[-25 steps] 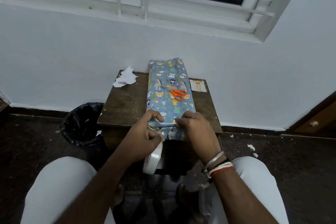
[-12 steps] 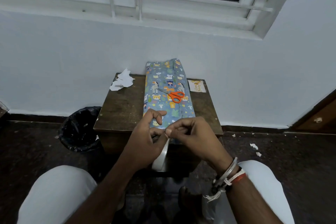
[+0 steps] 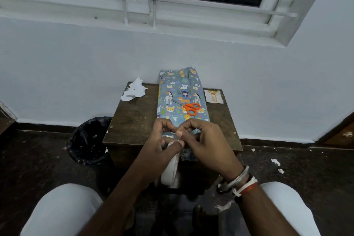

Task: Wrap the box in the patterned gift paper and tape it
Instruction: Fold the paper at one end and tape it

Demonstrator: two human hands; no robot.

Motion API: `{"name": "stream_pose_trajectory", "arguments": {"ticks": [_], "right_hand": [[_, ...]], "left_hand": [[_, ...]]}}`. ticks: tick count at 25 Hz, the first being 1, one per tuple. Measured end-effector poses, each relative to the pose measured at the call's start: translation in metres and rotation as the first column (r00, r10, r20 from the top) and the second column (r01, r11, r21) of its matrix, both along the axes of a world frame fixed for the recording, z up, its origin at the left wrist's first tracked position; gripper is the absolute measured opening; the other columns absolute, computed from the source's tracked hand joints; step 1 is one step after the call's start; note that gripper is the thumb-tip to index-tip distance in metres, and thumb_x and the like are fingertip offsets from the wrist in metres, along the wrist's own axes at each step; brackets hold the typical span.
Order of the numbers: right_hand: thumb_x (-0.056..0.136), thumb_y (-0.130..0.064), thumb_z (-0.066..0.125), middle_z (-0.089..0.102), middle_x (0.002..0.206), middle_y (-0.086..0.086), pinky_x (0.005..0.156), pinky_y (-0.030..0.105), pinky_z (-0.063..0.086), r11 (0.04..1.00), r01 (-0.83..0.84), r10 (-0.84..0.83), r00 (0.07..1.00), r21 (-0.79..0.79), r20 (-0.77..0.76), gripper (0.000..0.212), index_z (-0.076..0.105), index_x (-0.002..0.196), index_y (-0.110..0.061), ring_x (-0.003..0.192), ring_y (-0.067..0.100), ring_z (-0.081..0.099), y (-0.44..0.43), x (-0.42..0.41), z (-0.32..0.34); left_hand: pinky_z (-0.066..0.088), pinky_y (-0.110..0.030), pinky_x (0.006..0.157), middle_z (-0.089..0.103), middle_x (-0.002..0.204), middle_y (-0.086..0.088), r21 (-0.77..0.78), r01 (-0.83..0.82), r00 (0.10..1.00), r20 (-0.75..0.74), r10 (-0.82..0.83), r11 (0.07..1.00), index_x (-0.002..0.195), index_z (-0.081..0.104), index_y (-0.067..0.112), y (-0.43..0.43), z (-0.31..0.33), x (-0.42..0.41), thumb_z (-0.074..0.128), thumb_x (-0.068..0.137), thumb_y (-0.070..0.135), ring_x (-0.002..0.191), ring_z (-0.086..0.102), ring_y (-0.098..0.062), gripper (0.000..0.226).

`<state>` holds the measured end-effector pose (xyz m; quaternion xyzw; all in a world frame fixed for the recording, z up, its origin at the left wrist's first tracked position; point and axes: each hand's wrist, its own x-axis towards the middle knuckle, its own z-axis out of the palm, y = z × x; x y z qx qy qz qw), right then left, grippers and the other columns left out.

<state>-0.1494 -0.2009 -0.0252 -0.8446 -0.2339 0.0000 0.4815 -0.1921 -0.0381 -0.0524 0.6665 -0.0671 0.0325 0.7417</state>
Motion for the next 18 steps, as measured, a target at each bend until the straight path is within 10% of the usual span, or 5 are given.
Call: {"name": "stream_pose_trajectory", "arguments": {"ticks": [18], "right_hand": [[0.097,-0.017,0.068,0.069,0.091,-0.013,0.070,0.038,0.059,0.988,0.119,-0.135,0.975,0.096,0.178,0.006,0.069,0.092,-0.020,0.085,0.012,0.068,-0.005,0.005,-0.014]], "left_hand": [[0.058,-0.037,0.089,0.074,0.121,-0.009,-0.241,-0.007,0.992,-0.125,-0.024,0.970,0.131,0.042,0.019,-0.012,0.001,0.002,0.067,0.079,0.003,0.100,0.066,-0.043,0.060]]}}
